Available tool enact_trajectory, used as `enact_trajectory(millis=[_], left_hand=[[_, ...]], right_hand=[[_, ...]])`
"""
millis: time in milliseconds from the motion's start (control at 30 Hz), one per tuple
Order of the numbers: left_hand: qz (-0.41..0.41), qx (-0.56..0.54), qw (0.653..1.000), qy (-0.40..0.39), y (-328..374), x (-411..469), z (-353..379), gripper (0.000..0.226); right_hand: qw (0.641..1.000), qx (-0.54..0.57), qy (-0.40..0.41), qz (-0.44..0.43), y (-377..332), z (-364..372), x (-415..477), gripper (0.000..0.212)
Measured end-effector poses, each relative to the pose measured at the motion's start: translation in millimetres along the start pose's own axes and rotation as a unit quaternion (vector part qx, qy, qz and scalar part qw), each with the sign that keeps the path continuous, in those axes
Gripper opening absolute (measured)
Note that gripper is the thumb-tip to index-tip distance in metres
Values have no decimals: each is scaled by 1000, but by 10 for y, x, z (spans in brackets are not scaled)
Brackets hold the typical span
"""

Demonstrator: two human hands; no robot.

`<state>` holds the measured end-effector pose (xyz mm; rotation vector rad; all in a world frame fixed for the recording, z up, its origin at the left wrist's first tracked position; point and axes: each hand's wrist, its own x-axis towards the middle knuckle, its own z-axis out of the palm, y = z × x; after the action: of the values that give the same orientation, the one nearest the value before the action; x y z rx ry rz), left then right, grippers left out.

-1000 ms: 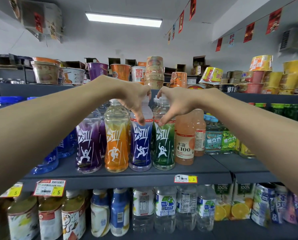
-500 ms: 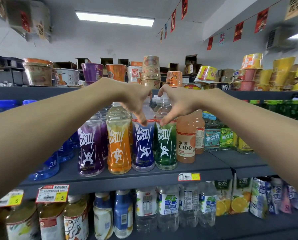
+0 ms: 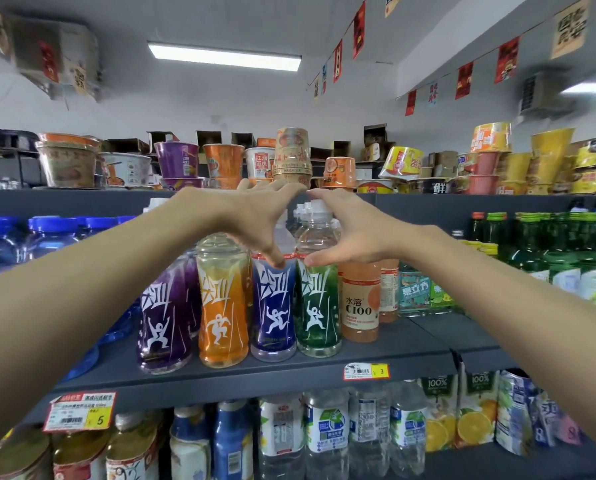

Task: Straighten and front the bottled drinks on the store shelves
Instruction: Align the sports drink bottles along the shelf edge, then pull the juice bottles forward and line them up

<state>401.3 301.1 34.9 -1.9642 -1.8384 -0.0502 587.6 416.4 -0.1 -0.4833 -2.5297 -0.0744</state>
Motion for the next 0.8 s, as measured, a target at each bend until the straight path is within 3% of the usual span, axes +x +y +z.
enact_trajectory(millis=[100, 200, 367, 467, 667, 800], left_hand=[[7, -3, 1000, 16, 101, -24, -10, 132], [-5, -28, 999, 37, 248, -31, -62, 126], [11, -31, 991, 130, 704, 203, -125, 105], [26, 22, 988, 150, 969, 483, -65, 92], [-50, 159, 982, 93, 1480, 1050, 275, 90], [-118, 113, 985, 63, 1542, 1151, 428, 81]], right_hand=[[998, 48, 34, -36, 77, 17, -57, 106], [991, 104, 71, -40, 233, -14, -90, 79], [983, 114, 142, -16, 765, -139, -153, 46], [982, 79, 169, 4, 1131, -119, -235, 43], [995, -15, 93, 31, 1644, 35, -294, 54], [998, -4, 56, 29, 1750, 166, -191, 54]])
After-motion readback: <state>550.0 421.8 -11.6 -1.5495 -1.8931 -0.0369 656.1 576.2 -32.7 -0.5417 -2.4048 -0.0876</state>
